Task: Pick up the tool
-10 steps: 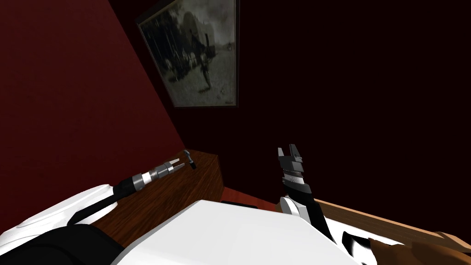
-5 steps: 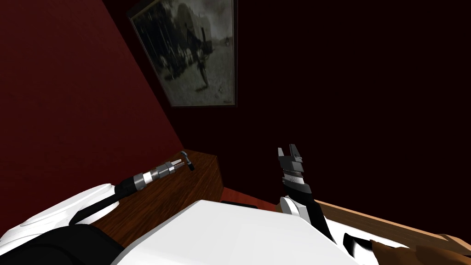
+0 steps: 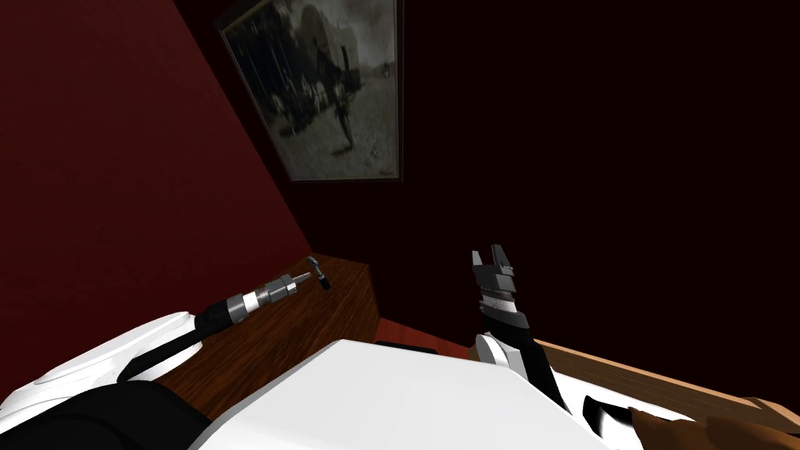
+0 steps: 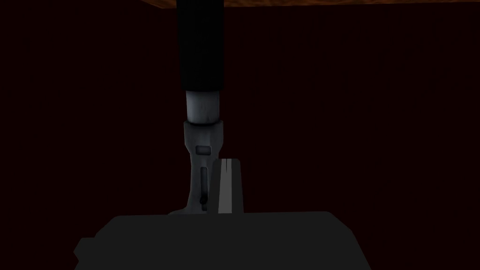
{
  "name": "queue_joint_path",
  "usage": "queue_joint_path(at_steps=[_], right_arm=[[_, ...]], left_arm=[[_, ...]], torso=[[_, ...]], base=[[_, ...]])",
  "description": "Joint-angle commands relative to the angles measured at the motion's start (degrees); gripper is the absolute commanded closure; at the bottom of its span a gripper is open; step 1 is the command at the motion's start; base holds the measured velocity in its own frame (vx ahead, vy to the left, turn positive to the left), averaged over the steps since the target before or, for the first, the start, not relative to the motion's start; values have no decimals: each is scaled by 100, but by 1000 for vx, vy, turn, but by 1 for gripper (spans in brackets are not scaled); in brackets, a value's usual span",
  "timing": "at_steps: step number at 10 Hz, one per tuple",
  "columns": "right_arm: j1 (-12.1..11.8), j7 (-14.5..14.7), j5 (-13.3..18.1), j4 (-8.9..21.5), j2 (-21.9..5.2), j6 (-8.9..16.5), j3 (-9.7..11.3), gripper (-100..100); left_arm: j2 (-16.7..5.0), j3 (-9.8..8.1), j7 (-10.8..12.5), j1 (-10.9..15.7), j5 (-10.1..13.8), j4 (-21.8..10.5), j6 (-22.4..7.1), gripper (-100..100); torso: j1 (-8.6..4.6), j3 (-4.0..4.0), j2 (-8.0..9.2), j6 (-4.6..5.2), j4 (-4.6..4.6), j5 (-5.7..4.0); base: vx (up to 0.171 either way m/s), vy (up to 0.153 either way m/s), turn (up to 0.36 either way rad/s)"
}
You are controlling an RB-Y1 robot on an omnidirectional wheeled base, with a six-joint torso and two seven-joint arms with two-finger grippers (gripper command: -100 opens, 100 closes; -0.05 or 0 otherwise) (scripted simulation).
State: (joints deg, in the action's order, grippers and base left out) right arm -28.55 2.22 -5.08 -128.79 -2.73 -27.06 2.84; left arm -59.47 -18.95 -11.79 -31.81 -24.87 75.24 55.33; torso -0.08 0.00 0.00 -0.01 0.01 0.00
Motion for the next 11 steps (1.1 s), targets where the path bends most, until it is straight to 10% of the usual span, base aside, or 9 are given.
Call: queue_joint_path(at_steps=[1,5,6,7,8,11], right_arm=[[0,0,0,0,0,0,0,0],[0,0,0,0,0,0,0,0],[-1,0,0,0,0,0,0,0],[0,0,0,0,0,0,0,0],[0,0,0,0,0,0,0,0],[0,0,0,0,0,0,0,0]], left_arm=[[-54,8,-15,-166,-172,-81,-41,-100],[-103,158,-146,-217,-351,-35,-54,-100],[-107,167,-162,-221,-355,-29,-39,0],[-107,166,-160,-220,-354,-29,-41,-100],[-107,166,-160,-220,-354,-29,-41,100],[-107,166,-160,-220,-354,-29,-41,100]], torso=[[0,0,0,0,0,0],[5,-12,-23,6,-4,1],[3,-12,-20,0,-5,1],[1,-5,-9,0,-2,0],[0,-3,-4,0,-1,0],[0,0,-1,0,0,0]], base=[[-3,-51,95],[27,-6,-52],[6,2,8],[0,0,0],[0,0,0],[0,0,0]])
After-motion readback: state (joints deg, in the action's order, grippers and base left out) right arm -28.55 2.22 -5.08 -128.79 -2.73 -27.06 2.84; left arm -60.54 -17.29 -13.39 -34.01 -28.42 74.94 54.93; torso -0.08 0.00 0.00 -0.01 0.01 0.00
